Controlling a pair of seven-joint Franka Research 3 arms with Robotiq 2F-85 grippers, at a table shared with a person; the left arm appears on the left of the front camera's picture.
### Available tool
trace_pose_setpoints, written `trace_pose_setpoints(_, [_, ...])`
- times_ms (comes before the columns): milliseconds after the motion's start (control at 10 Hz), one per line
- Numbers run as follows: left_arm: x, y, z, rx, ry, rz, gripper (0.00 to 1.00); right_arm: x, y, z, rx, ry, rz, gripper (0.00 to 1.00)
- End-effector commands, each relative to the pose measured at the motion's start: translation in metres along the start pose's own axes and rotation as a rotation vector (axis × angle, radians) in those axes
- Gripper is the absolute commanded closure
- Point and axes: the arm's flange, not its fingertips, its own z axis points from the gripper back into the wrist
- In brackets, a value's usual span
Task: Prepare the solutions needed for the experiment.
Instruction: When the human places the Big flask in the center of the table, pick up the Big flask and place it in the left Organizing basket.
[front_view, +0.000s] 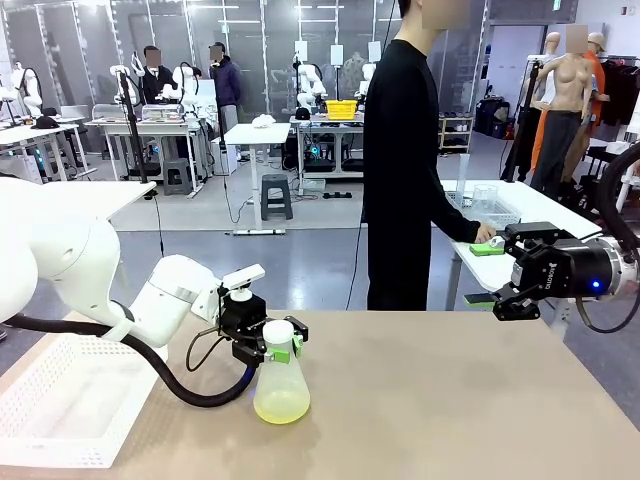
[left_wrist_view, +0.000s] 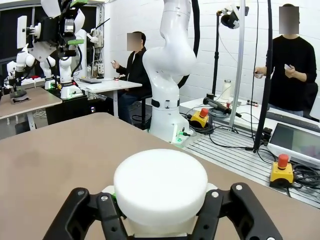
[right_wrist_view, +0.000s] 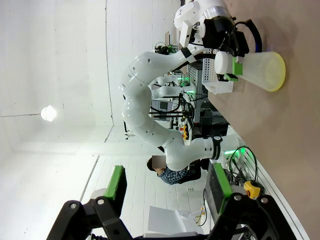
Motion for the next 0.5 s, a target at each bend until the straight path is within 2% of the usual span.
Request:
trace_pose_setpoints(0, [-0.0074, 0.0057, 0.0032, -0.005, 0.011, 0.028, 0.94, 0.0013, 0.0016, 0.0003, 0.010, 0.000, 0.004, 0.15])
trace_pose_setpoints(100, [-0.0066, 0.0050, 0.0024, -0.006, 0.012, 0.029, 0.94, 0.0013, 0.0016, 0.0003, 0.010, 0.000, 0.004, 0.15])
trace_pose_setpoints(200, [-0.0059, 0.0043, 0.0024, 0.000, 0.013, 0.027, 1.00, 0.0013, 0.0016, 0.0003, 0.010, 0.000, 0.004, 0.15])
trace_pose_setpoints(300, [-0.0046, 0.0035, 0.0027, 0.000, 0.021, 0.020, 0.95, 0.0013, 0.0016, 0.0003, 0.010, 0.000, 0.004, 0.15])
trace_pose_setpoints(400, [-0.0023, 0.0043, 0.0026, 0.050, 0.048, 0.052, 0.95, 0.0013, 0.0016, 0.0003, 0.010, 0.000, 0.004, 0.15])
